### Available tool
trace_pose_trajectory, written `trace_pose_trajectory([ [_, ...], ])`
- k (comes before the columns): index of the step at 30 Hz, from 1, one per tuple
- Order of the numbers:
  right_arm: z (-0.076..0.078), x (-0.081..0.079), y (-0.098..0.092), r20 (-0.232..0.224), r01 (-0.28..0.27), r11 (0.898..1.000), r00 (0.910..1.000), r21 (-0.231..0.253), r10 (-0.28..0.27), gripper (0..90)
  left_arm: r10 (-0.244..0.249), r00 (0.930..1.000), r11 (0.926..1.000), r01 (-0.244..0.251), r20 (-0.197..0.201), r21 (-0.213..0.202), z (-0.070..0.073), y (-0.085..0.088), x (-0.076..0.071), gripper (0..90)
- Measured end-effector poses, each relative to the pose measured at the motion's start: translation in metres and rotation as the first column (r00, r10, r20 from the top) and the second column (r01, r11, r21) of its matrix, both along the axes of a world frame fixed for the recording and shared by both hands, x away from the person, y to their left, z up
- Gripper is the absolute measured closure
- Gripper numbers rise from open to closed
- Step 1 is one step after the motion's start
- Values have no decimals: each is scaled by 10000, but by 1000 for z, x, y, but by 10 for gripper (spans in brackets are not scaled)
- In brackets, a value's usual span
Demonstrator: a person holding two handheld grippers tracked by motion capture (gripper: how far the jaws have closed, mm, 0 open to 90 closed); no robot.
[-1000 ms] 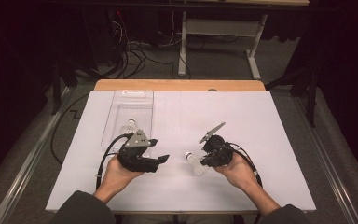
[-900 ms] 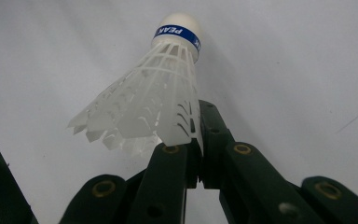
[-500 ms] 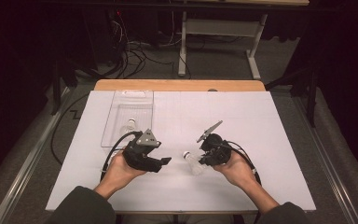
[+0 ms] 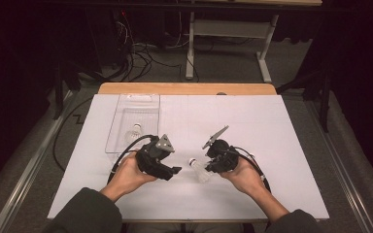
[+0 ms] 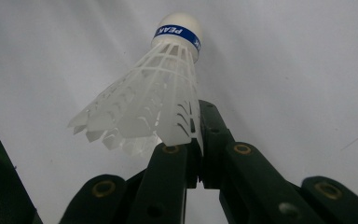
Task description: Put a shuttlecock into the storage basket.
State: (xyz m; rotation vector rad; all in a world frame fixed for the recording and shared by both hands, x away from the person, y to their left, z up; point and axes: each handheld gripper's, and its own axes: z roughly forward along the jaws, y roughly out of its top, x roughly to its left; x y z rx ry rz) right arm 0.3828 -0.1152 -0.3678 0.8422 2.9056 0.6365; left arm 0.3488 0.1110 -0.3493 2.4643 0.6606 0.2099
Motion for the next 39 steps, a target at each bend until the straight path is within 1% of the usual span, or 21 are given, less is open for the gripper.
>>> trace_pose_trajectory([
  [3, 1, 0, 0, 19, -24, 10000, 10000, 23, 24, 900, -112, 9999, 9999, 112, -40, 107, 0, -3, 0, 328],
  [6, 2, -1, 0, 133, -66, 9999, 9999, 92, 65, 900, -178, 9998, 9996, 178, -32, 201, 0, -4, 0, 325],
  [10, 3, 0, 2, 133, -69, 9999, 9999, 116, 68, 900, -249, 9997, 9994, 250, -40, 238, 1, -7, 1, 321],
  [17, 4, 0, 5, 125, -231, 9996, 9997, 148, 229, 900, -453, 9989, 9971, 460, -131, 604, -2, -12, 2, 310],
  [20, 6, -1, 7, 143, -288, 9994, 9995, 170, 286, 900, -460, 9988, 9951, 475, -188, 869, -4, -13, 4, 310],
  [23, 7, -1, 8, 185, -328, 9992, 9993, 228, 324, 900, -491, 9984, 9940, 515, -264, 968, -5, -14, 5, 311],
  [24, 8, -1, 9, 150, -307, 9993, 9994, 213, 304, 900, -484, 9985, 9939, 507, -266, 979, -6, -14, 6, 310],
  [26, 8, -1, 10, 206, -440, 9987, 9988, 267, 434, 900, -483, 9984, 9940, 509, -289, 964, -7, -15, 7, 309],
  [30, 10, -2, 13, 132, -418, 9988, 9991, 267, 414, 900, -577, 9979, 9925, 607, -311, 1057, -8, -18, 9, 306],
  [31, 10, -1, 13, 186, -542, 9982, 9984, 249, 538, 900, -566, 9979, 9933, 595, -317, 992, -9, -19, 9, 306],
  [33, 11, -1, 15, 175, -553, 9981, 9983, 282, 548, 900, -628, 9976, 9918, 658, -308, 1093, -10, -20, 10, 305],
  [36, 12, -2, 16, 138, -562, 9979, 9983, 319, 558, 900, -602, 9977, 9925, 631, -307, 1047, -11, -21, 11, 301],
  [39, 13, -2, 17, 171, -727, 9966, 9973, 397, 720, 900, -614, 9975, 9921, 647, -336, 1075, -11, -21, 12, 298],
])
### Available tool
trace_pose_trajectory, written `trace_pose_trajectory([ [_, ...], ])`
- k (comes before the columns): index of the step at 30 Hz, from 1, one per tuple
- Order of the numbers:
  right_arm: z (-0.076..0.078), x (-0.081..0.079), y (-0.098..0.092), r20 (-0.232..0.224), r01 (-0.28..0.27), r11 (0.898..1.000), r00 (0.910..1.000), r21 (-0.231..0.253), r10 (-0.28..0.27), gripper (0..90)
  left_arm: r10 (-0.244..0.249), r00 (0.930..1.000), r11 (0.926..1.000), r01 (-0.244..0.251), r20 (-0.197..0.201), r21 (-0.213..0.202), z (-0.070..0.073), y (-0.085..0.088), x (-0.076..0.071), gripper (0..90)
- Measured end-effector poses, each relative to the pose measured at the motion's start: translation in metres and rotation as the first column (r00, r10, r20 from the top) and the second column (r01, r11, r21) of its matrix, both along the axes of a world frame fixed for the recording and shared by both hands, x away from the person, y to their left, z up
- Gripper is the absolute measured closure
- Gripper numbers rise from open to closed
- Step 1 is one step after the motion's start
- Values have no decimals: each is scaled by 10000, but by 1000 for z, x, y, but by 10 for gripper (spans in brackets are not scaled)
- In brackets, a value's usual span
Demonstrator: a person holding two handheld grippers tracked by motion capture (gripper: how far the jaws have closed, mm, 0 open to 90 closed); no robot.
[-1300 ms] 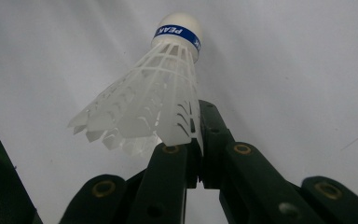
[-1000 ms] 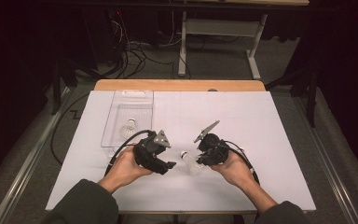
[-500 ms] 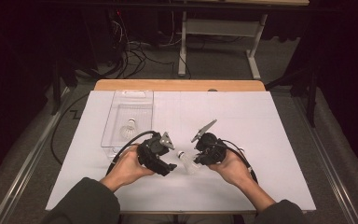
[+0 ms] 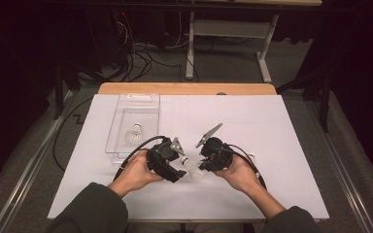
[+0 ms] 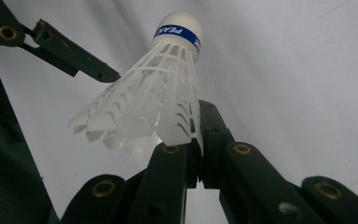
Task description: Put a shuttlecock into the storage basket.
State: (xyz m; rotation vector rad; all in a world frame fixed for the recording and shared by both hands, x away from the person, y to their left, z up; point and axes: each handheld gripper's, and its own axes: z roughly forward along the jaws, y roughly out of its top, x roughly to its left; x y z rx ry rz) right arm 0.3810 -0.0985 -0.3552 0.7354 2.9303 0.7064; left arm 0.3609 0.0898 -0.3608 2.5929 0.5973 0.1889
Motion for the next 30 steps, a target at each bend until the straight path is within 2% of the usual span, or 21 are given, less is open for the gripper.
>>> trace_pose_trajectory([
  [12, 2, -2, 4, -82, -154, 9998, 9998, 100, 155, 900, -141, 9999, 9995, 143, -46, 270, -5, -5, 0, 295],
  [18, 3, -2, 7, -113, -310, 9994, 9995, 129, 311, 900, -173, 9999, 9995, 173, -13, 263, -6, -6, 0, 286],
  [30, 4, -2, 13, -214, -567, 9982, 9981, 220, 571, 900, -581, 9983, 9978, 579, 66, 324, -5, -8, -3, 284],
])
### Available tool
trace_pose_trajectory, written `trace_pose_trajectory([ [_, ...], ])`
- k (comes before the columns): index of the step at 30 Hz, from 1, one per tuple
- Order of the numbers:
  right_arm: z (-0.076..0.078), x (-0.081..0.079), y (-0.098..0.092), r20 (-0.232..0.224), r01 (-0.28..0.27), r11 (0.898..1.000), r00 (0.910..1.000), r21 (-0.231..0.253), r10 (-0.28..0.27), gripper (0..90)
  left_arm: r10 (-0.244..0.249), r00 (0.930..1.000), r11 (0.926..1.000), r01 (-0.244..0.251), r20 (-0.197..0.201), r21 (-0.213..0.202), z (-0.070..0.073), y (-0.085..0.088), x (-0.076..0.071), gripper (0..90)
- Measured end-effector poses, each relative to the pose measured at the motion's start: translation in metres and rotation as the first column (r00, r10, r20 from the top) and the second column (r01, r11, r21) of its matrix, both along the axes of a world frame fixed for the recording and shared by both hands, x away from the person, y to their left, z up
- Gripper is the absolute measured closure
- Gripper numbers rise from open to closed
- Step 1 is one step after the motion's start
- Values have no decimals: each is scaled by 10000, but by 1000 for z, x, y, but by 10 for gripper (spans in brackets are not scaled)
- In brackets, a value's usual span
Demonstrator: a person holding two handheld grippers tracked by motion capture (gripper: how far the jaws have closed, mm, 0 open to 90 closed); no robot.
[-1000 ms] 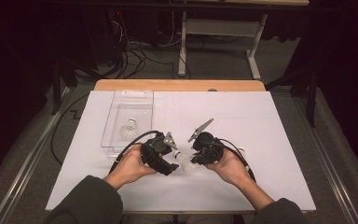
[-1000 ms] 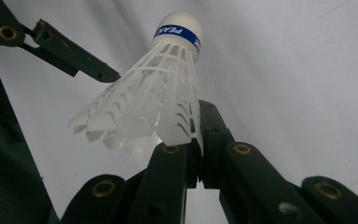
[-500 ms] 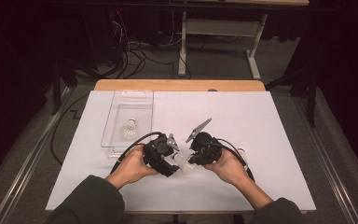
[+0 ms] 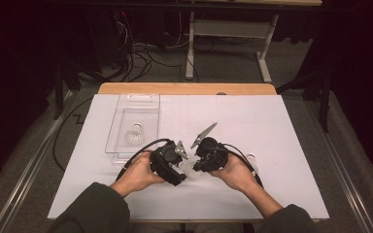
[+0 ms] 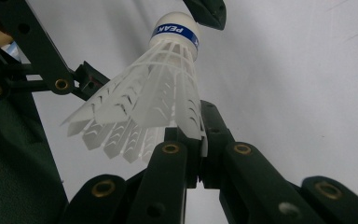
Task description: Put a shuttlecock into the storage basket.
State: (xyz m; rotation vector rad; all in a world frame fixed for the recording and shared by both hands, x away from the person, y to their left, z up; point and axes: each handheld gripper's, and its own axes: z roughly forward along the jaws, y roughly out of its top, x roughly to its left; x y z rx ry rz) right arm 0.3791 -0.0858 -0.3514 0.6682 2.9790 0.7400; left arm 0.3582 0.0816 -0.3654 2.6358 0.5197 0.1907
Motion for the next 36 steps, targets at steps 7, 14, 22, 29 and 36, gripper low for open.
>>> trace_pose_trajectory([
  [7, 0, 0, 2, -9, -36, 10000, 10000, 49, 36, 900, -26, 10000, 10000, 26, -3, -72, 0, -1, -2, 292],
  [14, 1, 1, 3, 32, -25, 10000, 10000, 91, 25, 900, -56, 10000, 10000, 56, -60, -78, 1, -2, -3, 346],
  [22, 0, 1, 3, 102, 67, 9998, 9999, 174, -69, 895, 60, 9999, 10000, -59, -139, 33, 2, 0, -2, 401],
  [29, 1, 1, 3, 243, 89, 9998, 9997, 204, -94, 882, 12, 9999, 10000, -11, -119, 74, 3, 3, -3, 499],
  [36, 0, 1, 3, 337, 173, 9997, 9993, 156, -178, 864, -77, 10000, 9997, 78, -51, 229, 3, 4, -4, 585],
])
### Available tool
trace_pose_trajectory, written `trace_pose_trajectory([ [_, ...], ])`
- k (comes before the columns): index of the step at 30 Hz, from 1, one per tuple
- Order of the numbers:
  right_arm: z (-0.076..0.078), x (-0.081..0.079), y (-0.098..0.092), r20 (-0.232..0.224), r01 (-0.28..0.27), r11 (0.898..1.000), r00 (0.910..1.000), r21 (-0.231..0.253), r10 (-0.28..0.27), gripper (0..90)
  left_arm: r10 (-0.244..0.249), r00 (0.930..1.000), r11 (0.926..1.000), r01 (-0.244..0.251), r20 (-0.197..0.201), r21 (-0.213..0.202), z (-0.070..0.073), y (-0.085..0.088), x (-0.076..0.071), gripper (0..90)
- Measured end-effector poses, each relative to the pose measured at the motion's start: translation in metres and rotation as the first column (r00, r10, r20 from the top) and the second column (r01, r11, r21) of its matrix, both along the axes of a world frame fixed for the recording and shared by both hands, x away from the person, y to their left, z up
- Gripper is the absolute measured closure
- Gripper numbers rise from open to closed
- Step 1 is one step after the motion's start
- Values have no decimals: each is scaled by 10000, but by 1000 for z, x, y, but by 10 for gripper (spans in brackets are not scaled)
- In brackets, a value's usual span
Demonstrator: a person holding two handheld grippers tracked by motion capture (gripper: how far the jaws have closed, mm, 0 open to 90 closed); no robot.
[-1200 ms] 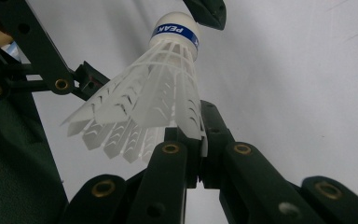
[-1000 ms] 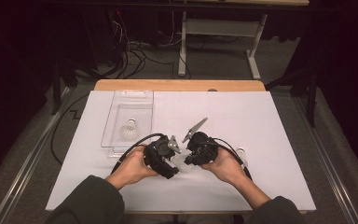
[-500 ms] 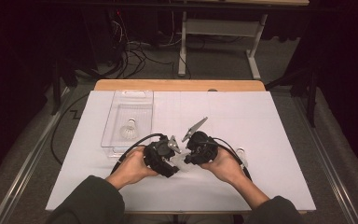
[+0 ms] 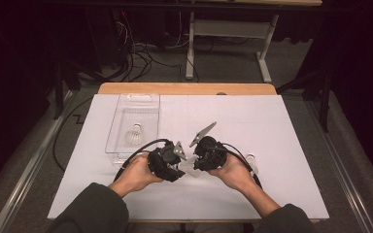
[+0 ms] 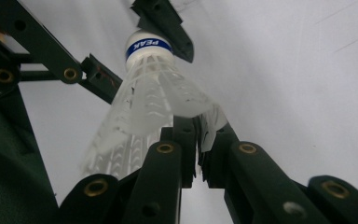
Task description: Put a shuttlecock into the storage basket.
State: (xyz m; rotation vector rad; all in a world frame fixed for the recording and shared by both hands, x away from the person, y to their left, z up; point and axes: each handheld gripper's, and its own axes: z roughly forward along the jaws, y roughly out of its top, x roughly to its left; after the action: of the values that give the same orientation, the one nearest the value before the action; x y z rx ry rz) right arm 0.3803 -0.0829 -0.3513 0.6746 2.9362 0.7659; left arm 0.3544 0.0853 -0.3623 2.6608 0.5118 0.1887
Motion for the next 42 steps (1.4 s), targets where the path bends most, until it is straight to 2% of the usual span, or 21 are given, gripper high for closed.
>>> trace_pose_trajectory([
  [9, -1, 0, 1, 36, 77, 10000, 10000, -38, -77, 834, -129, 9999, 9999, 130, -107, 54, 0, 1, 0, 630],
  [16, -2, -1, 1, 156, 213, 9998, 9997, -63, -212, 763, -131, 9998, 9998, 133, -161, 153, 0, 1, 0, 633],
  [22, 0, 1, -2, 155, 423, 9991, 9990, -70, -422, 689, 7, 9996, 10000, -7, -292, 18, 0, 4, 1, 633],
  [31, 0, 1, -12, 484, 768, 9969, 9958, 141, -774, 568, 139, 9991, 9998, -132, -402, 170, 0, 6, 3, 634],
  [42, 1, -2, -27, 961, 1045, 9936, 9895, 437, -1082, 516, 415, 9969, 9990, -404, -670, 172, 0, 7, 5, 634],
])
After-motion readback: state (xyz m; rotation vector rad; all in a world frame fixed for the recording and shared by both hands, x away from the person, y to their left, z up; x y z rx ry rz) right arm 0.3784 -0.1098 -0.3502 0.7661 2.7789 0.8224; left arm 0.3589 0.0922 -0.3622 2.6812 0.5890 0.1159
